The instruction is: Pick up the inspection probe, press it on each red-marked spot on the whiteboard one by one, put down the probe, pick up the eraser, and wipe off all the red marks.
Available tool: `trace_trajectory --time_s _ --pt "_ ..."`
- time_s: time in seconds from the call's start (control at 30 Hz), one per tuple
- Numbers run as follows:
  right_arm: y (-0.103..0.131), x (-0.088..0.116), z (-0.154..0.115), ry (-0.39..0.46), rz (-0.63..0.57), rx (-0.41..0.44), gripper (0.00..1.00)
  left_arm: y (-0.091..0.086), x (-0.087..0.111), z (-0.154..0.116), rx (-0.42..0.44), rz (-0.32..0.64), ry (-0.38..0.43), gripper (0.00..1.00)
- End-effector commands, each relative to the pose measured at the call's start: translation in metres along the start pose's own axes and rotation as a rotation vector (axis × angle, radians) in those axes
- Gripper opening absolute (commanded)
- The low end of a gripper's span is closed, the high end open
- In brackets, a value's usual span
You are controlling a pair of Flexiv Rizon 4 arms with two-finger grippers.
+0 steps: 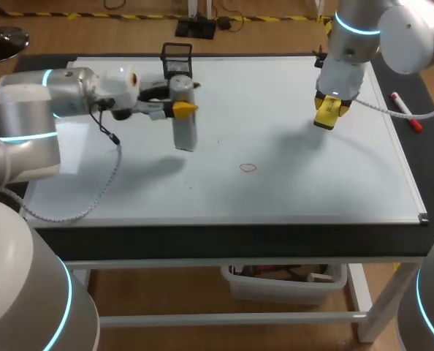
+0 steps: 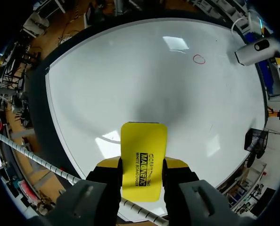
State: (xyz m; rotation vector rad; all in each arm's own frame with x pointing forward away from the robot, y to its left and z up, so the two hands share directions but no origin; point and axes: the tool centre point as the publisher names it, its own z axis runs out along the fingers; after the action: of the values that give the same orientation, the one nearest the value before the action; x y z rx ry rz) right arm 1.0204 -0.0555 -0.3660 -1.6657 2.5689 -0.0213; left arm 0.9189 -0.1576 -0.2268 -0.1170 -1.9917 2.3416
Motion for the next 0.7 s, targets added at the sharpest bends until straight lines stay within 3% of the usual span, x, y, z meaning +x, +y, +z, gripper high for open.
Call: trace_trajectory --time_s 0.03,0.3,0.7 --pt "0.000 0.001 0.000 0.002 -0.002 0.002 0.00 0.007 0.006 0.024 0.000 -0.010 0.059 0.00" --pt "0.000 0.001 0.000 0.002 -0.002 0.002 0.00 0.021 0.027 0.071 0.028 -0.051 0.188 0.00" --pt "0.000 0.001 0.000 0.002 -0.002 0.002 0.00 0.041 0.021 0.111 0.073 -0.044 0.246 0.00"
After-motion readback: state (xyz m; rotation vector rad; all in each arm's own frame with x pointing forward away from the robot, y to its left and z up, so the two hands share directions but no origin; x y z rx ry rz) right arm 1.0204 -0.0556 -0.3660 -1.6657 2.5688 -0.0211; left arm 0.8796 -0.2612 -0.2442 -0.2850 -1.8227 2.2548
